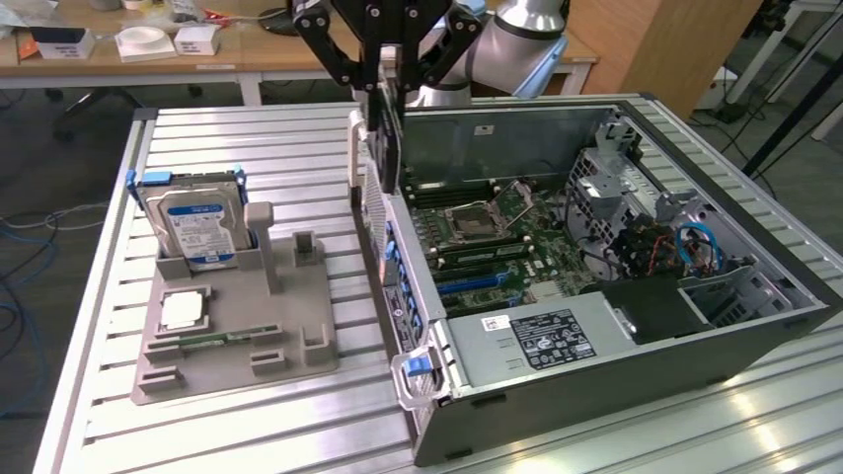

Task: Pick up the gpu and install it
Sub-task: 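Pick up the gpu and move the gpu toward the slot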

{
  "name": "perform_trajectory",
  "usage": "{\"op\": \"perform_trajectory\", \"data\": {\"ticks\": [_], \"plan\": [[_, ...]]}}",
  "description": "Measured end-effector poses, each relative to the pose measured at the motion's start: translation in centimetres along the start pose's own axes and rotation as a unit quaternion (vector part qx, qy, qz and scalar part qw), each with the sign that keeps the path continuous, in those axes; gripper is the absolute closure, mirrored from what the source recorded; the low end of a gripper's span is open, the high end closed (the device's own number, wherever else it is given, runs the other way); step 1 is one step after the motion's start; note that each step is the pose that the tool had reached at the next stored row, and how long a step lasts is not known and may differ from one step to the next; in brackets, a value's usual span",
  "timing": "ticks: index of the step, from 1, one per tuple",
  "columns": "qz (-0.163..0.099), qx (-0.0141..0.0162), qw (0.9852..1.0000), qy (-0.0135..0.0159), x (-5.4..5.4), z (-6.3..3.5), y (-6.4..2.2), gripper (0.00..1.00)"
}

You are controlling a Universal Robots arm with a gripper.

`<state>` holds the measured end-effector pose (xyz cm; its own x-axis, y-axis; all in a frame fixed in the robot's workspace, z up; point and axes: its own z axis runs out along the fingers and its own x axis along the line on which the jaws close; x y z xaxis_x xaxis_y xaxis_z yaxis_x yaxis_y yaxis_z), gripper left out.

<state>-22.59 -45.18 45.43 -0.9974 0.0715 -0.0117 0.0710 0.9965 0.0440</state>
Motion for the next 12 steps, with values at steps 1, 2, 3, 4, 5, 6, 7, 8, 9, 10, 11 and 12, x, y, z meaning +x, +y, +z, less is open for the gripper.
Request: {"op": "perform_trajectory", "data": {"ticks": [1, 2, 3, 4, 5, 6, 7, 8, 9, 10, 11, 12], "plan": [[0.0, 0.0, 1.0, 0.0, -0.1, 0.01, 0.01, 0.74], [0.0, 0.0, 1.0, 0.0, -0.2, 0.02, 0.01, 0.74], [0.0, 0.0, 1.0, 0.0, -0.2, 0.03, 0.02, 0.74], [0.0, 0.0, 1.0, 0.0, -0.3, 0.03, 0.02, 0.74], [0.0, 0.0, 1.0, 0.0, -0.4, 0.05, 0.03, 0.74], [0.0, 0.0, 1.0, 0.0, -0.5, 0.05, 0.04, 0.74], [0.0, 0.0, 1.0, 0.0, -0.6, 0.06, 0.04, 0.74], [0.0, 0.0, 1.0, 0.0, -0.7, 0.07, 0.05, 0.74], [0.0, 0.0, 1.0, 0.0, -0.8, 0.08, 0.06, 0.74], [0.0, 0.0, 1.0, 0.0, -0.9, 0.09, 0.06, 0.74], [0.0, 0.0, 1.0, 0.0, -1.0, 0.1, 0.07, 0.74], [0.0, 0.0, 1.0, 0.0, -1.1, 0.11, 0.08, 0.74]]}}
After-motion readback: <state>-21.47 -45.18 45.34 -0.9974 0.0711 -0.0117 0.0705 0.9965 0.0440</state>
